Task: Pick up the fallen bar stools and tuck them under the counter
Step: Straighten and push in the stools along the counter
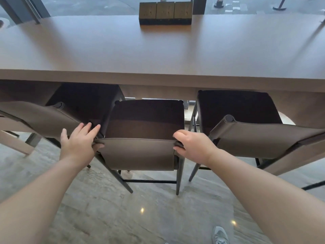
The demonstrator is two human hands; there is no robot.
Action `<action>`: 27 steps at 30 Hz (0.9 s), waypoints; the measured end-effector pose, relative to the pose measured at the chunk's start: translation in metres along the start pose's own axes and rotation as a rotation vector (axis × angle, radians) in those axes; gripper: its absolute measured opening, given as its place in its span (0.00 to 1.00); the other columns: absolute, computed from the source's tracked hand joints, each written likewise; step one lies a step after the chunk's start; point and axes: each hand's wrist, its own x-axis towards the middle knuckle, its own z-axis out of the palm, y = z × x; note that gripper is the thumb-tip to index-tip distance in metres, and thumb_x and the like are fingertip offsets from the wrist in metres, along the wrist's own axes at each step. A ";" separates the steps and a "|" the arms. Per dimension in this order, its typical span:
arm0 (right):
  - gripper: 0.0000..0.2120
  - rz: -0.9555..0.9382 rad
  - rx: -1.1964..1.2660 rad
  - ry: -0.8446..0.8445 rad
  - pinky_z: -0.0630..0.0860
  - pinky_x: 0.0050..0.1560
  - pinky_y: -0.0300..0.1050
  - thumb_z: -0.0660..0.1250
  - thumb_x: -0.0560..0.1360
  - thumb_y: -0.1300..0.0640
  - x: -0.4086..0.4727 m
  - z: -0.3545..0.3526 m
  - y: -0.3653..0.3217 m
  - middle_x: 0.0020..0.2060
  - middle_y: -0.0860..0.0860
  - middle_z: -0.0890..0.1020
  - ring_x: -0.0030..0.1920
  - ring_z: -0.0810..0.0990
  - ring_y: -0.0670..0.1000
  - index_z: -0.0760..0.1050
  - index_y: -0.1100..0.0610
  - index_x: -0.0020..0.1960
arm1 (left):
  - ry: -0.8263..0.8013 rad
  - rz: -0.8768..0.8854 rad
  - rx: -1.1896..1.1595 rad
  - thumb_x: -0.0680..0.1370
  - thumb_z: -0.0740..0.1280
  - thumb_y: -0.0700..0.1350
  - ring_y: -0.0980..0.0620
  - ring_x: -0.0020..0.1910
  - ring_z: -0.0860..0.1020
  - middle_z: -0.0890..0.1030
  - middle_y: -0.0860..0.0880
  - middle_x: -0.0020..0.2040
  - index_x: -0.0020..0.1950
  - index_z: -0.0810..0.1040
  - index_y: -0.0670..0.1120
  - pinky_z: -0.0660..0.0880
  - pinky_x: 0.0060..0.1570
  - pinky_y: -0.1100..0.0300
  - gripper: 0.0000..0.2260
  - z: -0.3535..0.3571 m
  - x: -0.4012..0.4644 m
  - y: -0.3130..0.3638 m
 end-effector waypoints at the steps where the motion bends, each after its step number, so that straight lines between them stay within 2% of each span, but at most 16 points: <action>1: 0.11 0.006 -0.001 0.009 0.76 0.32 0.47 0.65 0.77 0.50 0.002 -0.001 0.002 0.49 0.49 0.80 0.36 0.78 0.54 0.74 0.58 0.52 | 0.000 -0.003 -0.005 0.72 0.75 0.51 0.39 0.71 0.69 0.75 0.40 0.69 0.71 0.74 0.47 0.53 0.67 0.30 0.28 -0.001 0.003 0.001; 3: 0.11 0.023 -0.014 0.021 0.78 0.32 0.49 0.65 0.77 0.50 0.003 -0.004 0.002 0.50 0.49 0.80 0.38 0.79 0.54 0.75 0.57 0.53 | -0.002 -0.004 -0.020 0.73 0.74 0.52 0.40 0.73 0.67 0.73 0.41 0.71 0.72 0.73 0.48 0.52 0.68 0.32 0.28 -0.002 0.007 0.003; 6: 0.10 0.053 -0.114 -0.010 0.76 0.31 0.45 0.62 0.78 0.48 0.003 -0.006 -0.001 0.47 0.47 0.79 0.39 0.78 0.53 0.75 0.54 0.52 | 0.026 0.017 -0.032 0.74 0.73 0.51 0.41 0.73 0.66 0.73 0.42 0.71 0.72 0.73 0.48 0.53 0.68 0.32 0.27 -0.001 0.006 0.003; 8: 0.07 0.066 -0.183 -0.047 0.72 0.29 0.43 0.62 0.78 0.50 0.008 -0.007 -0.010 0.44 0.47 0.77 0.40 0.75 0.52 0.74 0.53 0.50 | 0.033 0.025 -0.029 0.74 0.73 0.50 0.41 0.74 0.65 0.73 0.42 0.71 0.72 0.72 0.48 0.53 0.68 0.33 0.27 0.000 0.004 0.002; 10: 0.04 0.098 -0.229 -0.110 0.66 0.28 0.42 0.65 0.75 0.56 0.017 -0.007 -0.025 0.39 0.47 0.74 0.39 0.70 0.52 0.71 0.53 0.49 | 0.031 0.022 -0.031 0.75 0.72 0.50 0.41 0.74 0.64 0.72 0.42 0.72 0.73 0.72 0.48 0.53 0.68 0.33 0.27 0.001 0.005 0.000; 12: 0.11 0.127 -0.255 -0.154 0.61 0.28 0.42 0.67 0.72 0.59 0.027 -0.006 -0.038 0.37 0.48 0.71 0.38 0.68 0.52 0.68 0.53 0.52 | 0.023 0.013 -0.036 0.75 0.71 0.51 0.42 0.75 0.63 0.71 0.43 0.73 0.73 0.71 0.49 0.53 0.68 0.34 0.27 0.001 0.006 -0.001; 15: 0.10 0.136 -0.303 -0.182 0.54 0.26 0.43 0.65 0.75 0.56 0.037 -0.006 -0.044 0.33 0.48 0.69 0.31 0.68 0.52 0.66 0.54 0.52 | 0.023 0.015 -0.052 0.76 0.71 0.52 0.43 0.76 0.62 0.70 0.43 0.73 0.74 0.70 0.50 0.53 0.69 0.35 0.27 0.002 0.007 -0.004; 19: 0.10 0.120 -0.343 -0.191 0.55 0.25 0.42 0.59 0.81 0.48 0.042 -0.003 -0.038 0.29 0.47 0.67 0.25 0.64 0.50 0.63 0.53 0.47 | 0.038 0.024 -0.060 0.76 0.70 0.52 0.43 0.76 0.61 0.70 0.44 0.73 0.73 0.71 0.51 0.51 0.69 0.36 0.26 0.005 0.008 -0.005; 22: 0.09 0.127 -0.337 -0.148 0.54 0.25 0.42 0.58 0.81 0.47 0.042 -0.002 -0.037 0.32 0.47 0.71 0.28 0.69 0.53 0.68 0.53 0.51 | 0.021 0.014 -0.063 0.77 0.69 0.52 0.45 0.77 0.58 0.68 0.45 0.75 0.74 0.69 0.52 0.48 0.71 0.38 0.26 0.005 0.015 -0.006; 27: 0.08 0.175 -0.302 -0.126 0.54 0.26 0.42 0.60 0.81 0.49 0.036 0.007 -0.051 0.33 0.48 0.71 0.30 0.68 0.55 0.69 0.53 0.54 | -0.034 0.011 -0.019 0.79 0.66 0.54 0.47 0.79 0.51 0.62 0.46 0.78 0.77 0.64 0.55 0.43 0.72 0.37 0.26 0.007 0.026 -0.015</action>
